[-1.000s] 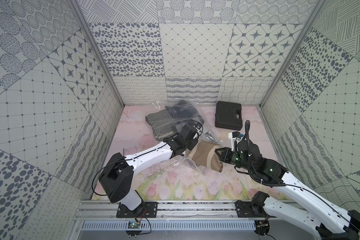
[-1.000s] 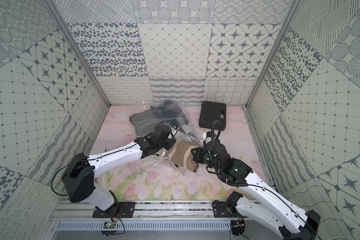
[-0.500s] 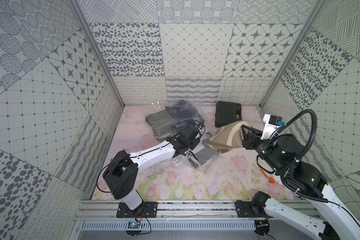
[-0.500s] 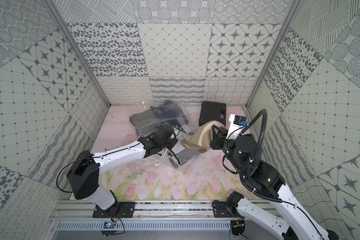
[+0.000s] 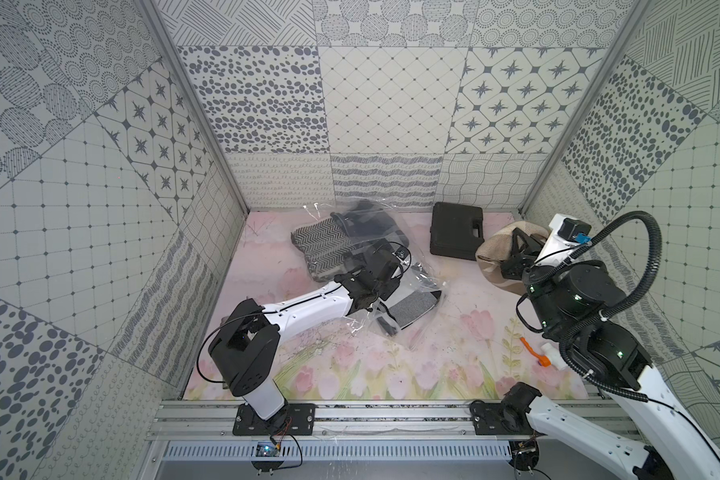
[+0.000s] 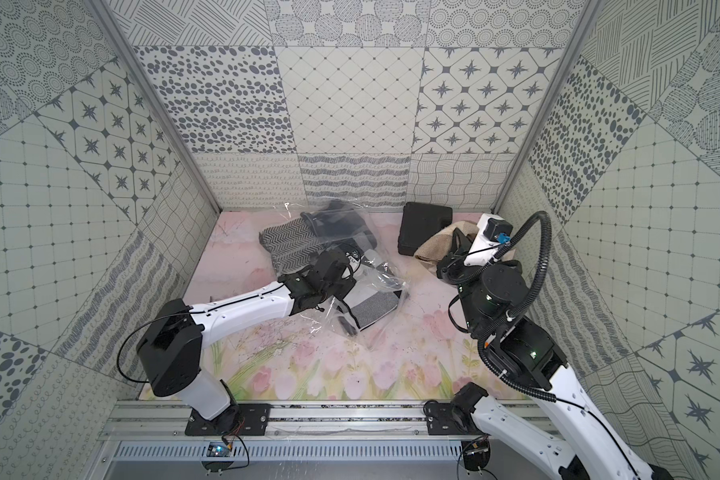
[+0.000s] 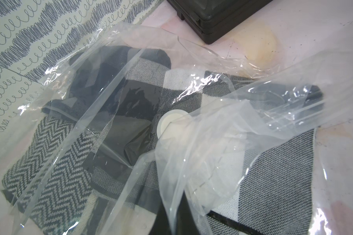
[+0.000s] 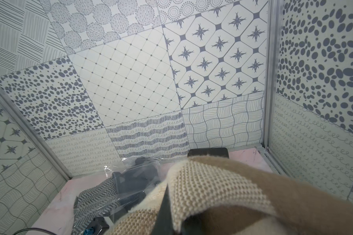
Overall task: Take the blanket out of the vacuum bag
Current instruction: Take out the blanket from the vacuum bag, then place the blanket at the center of the board.
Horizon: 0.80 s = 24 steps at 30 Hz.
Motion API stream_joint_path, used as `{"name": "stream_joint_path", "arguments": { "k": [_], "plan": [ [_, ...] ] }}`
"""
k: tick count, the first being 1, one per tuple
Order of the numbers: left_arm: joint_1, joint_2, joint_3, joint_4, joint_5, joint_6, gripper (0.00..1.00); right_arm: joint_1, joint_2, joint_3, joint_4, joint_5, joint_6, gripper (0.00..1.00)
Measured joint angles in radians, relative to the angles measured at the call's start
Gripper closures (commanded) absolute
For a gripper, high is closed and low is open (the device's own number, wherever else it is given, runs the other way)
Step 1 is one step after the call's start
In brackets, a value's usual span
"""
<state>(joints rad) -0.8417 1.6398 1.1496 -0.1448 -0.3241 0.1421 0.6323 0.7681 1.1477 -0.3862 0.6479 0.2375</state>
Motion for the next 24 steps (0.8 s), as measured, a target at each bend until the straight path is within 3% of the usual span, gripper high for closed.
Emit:
{"name": "stream_joint_path", "arguments": {
  "k": [5,8,14,24],
  "plan": [
    [0.000,0.016,0.010,-0.001,0.000,0.001,1.00,-0.361,0.071,-0.062,-0.032,-0.214,0.119,1.00],
    [0.000,0.023,0.016,-0.001,-0.002,0.003,1.00,-0.497,0.159,-0.075,-0.050,-0.336,0.175,1.00],
    [0.000,0.047,0.034,-0.001,-0.005,0.015,1.00,-0.674,0.366,-0.039,-0.041,-0.550,0.231,1.00],
    [0.017,0.133,0.128,-0.008,-0.007,0.037,1.00,-0.834,0.618,0.249,-0.020,-0.718,0.223,1.00]
  ]
}}
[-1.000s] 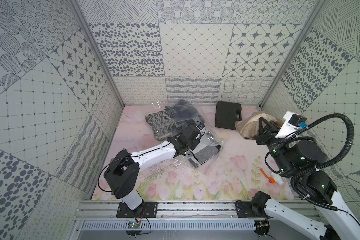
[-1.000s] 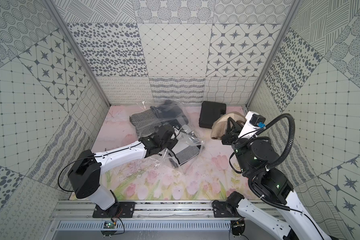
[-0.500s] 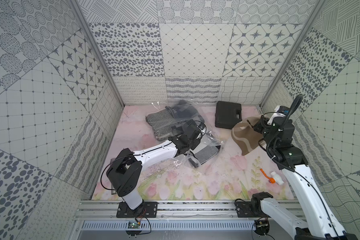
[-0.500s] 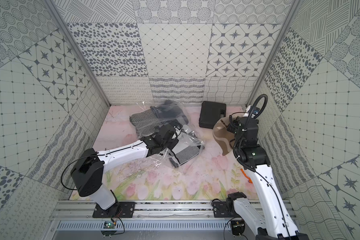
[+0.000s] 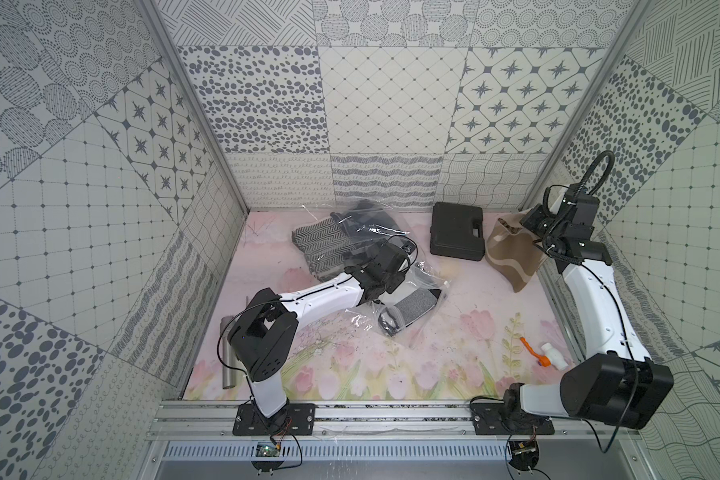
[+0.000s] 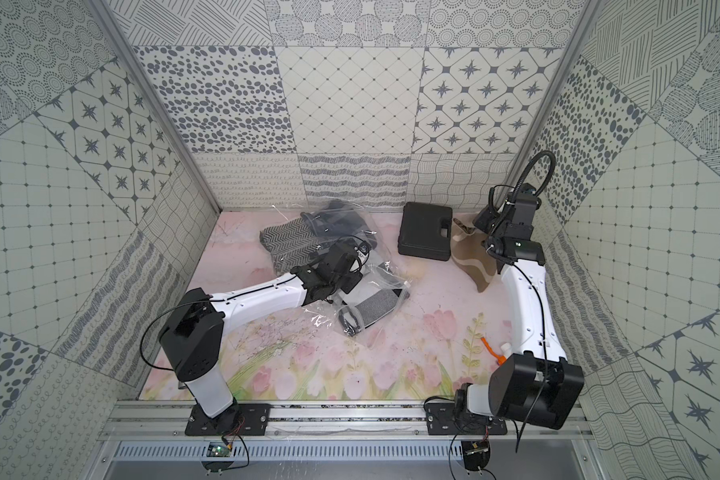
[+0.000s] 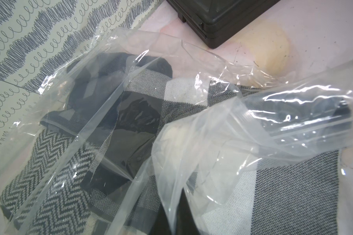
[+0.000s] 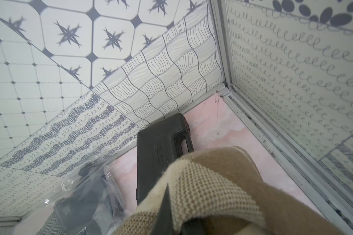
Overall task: Take the blanket out of the vacuum bag
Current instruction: Place the blanket at the center of the board.
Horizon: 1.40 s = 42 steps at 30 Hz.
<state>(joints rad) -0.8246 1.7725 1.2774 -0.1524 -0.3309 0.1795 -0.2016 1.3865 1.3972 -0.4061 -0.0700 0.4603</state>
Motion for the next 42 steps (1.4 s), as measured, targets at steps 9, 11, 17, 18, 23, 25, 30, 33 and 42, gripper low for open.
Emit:
{"name": "stream_joint_path", "arguments": {
  "k": [9,11,17,18,23,25,30,33,42],
  "plan": [
    [0.013,0.055,0.031,-0.001,0.000,0.000,1.00,0.002,0.017,-0.118,0.082,-0.103,0.005,1.00],
    [0.015,0.055,0.027,0.000,0.000,0.000,1.00,0.023,-0.026,-0.251,0.098,-0.118,0.008,1.00],
    [0.032,0.044,0.024,-0.006,0.005,0.006,1.00,0.096,-0.173,-0.642,0.066,-0.123,0.031,1.00],
    [0.034,0.038,0.024,-0.010,0.007,0.008,1.00,0.101,-0.196,-0.684,0.055,-0.121,0.039,1.00],
    [0.045,-0.021,0.023,-0.051,0.042,0.015,1.00,0.101,-0.299,-0.798,-0.025,-0.080,0.092,1.00],
    [0.046,-0.053,0.022,-0.065,0.066,0.015,1.00,0.100,-0.303,-0.797,-0.035,-0.071,0.098,1.00],
    [0.047,-0.134,0.002,-0.091,0.127,0.015,1.00,0.100,-0.356,-0.820,-0.080,-0.058,0.119,1.00],
    [0.047,-0.185,-0.031,-0.097,0.158,0.015,1.00,0.101,-0.406,-0.823,-0.144,-0.053,0.124,1.00],
    [0.047,-0.232,-0.089,-0.097,0.190,0.014,1.00,0.106,-0.586,-0.710,-0.306,-0.048,0.113,0.01]
  ]
}}
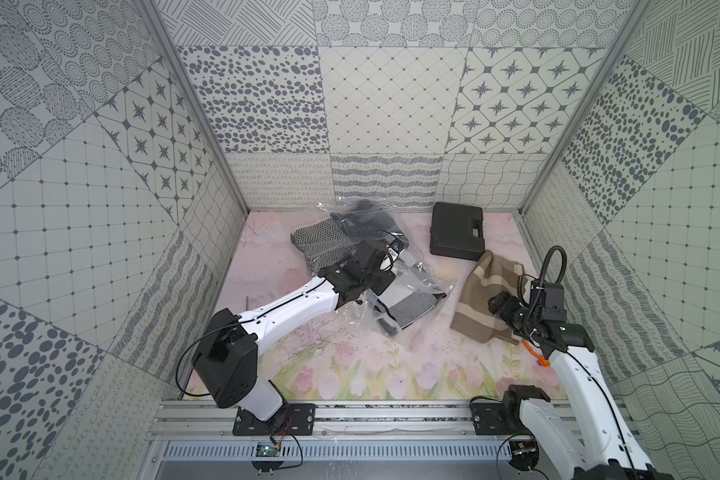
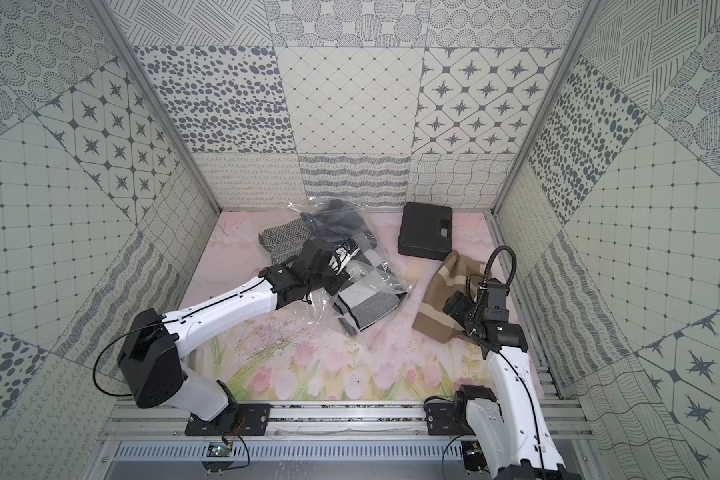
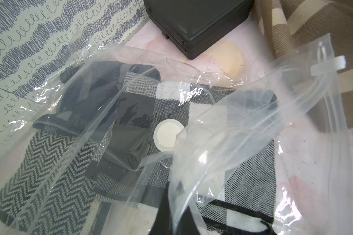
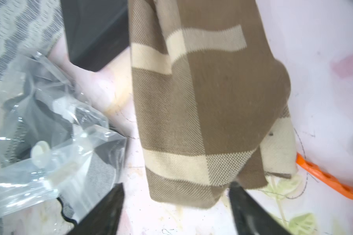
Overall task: Take the blanket out of the vacuum bag
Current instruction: Place the blanket at the center of the board.
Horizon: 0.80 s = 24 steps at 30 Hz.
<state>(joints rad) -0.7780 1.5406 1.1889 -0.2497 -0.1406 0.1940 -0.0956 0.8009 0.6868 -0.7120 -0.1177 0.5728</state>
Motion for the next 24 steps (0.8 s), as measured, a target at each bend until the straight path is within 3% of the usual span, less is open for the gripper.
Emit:
{"name": "stream_joint_path", "arguments": {
  "k": [6,13,16,20,24],
  "plan": [
    [0.000,-0.010,-0.007,0.000,0.006,-0.003,1.00,0.001,0.096,0.095,0.147,0.004,-0.031,0.01],
    [0.000,-0.067,-0.002,-0.028,0.010,-0.004,1.00,-0.038,0.615,0.127,0.417,-0.109,-0.023,0.01],
    [0.000,-0.100,-0.002,-0.038,0.006,-0.003,1.00,-0.056,0.777,0.212,0.442,-0.140,-0.028,0.01],
    [0.000,-0.117,-0.006,-0.047,-0.004,-0.003,1.00,-0.071,0.864,0.339,0.449,-0.111,-0.043,0.01],
    [0.000,-0.114,-0.011,-0.055,-0.005,-0.003,1.00,-0.127,0.889,0.354,0.487,-0.116,-0.037,0.01]
  ]
}}
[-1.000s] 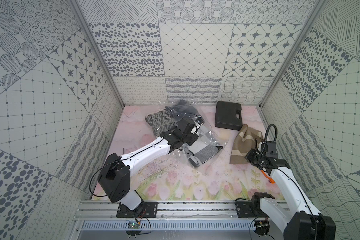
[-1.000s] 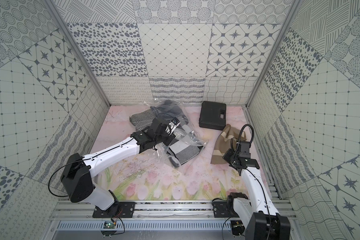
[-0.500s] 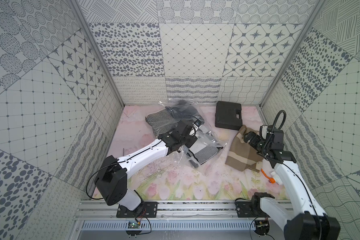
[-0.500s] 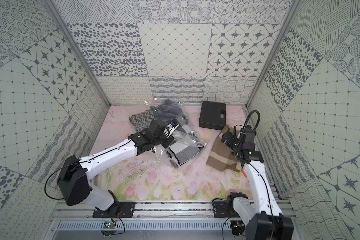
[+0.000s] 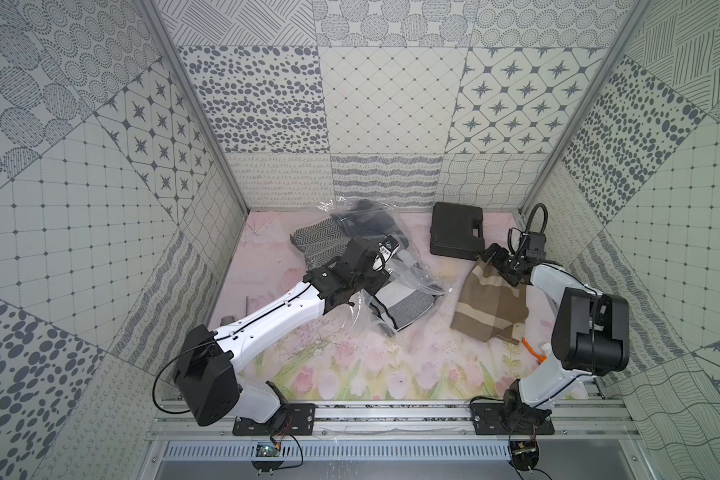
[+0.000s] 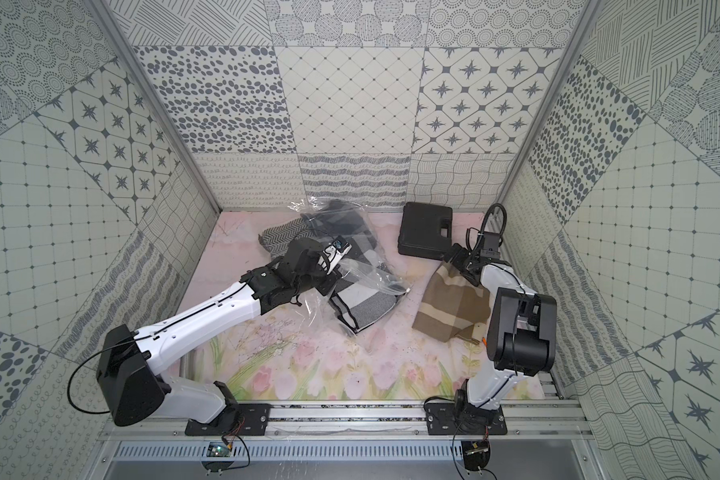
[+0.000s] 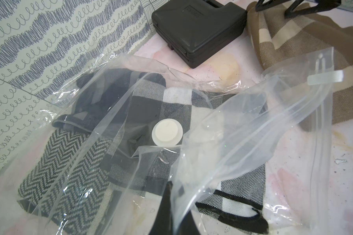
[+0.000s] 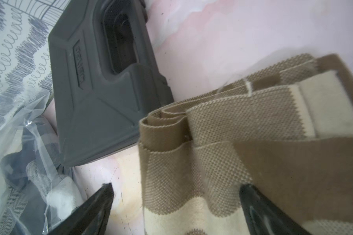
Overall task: Take the blanket out of the vacuum bag
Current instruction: Place the blanket at the center of the board, then take out the blanket from the vacuum bag.
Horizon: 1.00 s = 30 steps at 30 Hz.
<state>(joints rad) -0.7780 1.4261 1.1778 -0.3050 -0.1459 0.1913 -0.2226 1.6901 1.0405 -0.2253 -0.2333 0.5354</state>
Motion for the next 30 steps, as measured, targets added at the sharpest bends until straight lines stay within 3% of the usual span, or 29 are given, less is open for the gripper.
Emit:
{"name": "stream_joint_path", "arguments": {
  "k": [5,13,17,22,26,30],
  "plan": [
    [0.002,0.029,0.009,-0.003,0.000,0.003,1.00,-0.151,0.083,-0.058,0.092,-0.084,0.021,0.01],
    [0.008,0.041,0.023,-0.014,0.000,0.003,1.00,-0.216,0.094,-0.053,0.111,-0.131,0.033,0.00],
    [0.008,0.031,0.016,-0.016,0.000,0.004,1.00,-0.242,0.080,-0.047,0.071,-0.080,0.009,0.00],
    [0.011,0.011,0.005,-0.018,-0.004,0.004,1.00,-0.248,-0.043,-0.127,0.010,-0.004,-0.018,0.00],
    [0.014,0.004,0.025,-0.026,-0.009,0.003,1.00,-0.156,-0.227,-0.222,0.060,-0.029,-0.055,0.00],
    [0.028,0.000,0.057,-0.028,0.014,0.003,1.00,0.105,-0.473,-0.255,0.136,-0.035,-0.120,0.00]
  ]
}}
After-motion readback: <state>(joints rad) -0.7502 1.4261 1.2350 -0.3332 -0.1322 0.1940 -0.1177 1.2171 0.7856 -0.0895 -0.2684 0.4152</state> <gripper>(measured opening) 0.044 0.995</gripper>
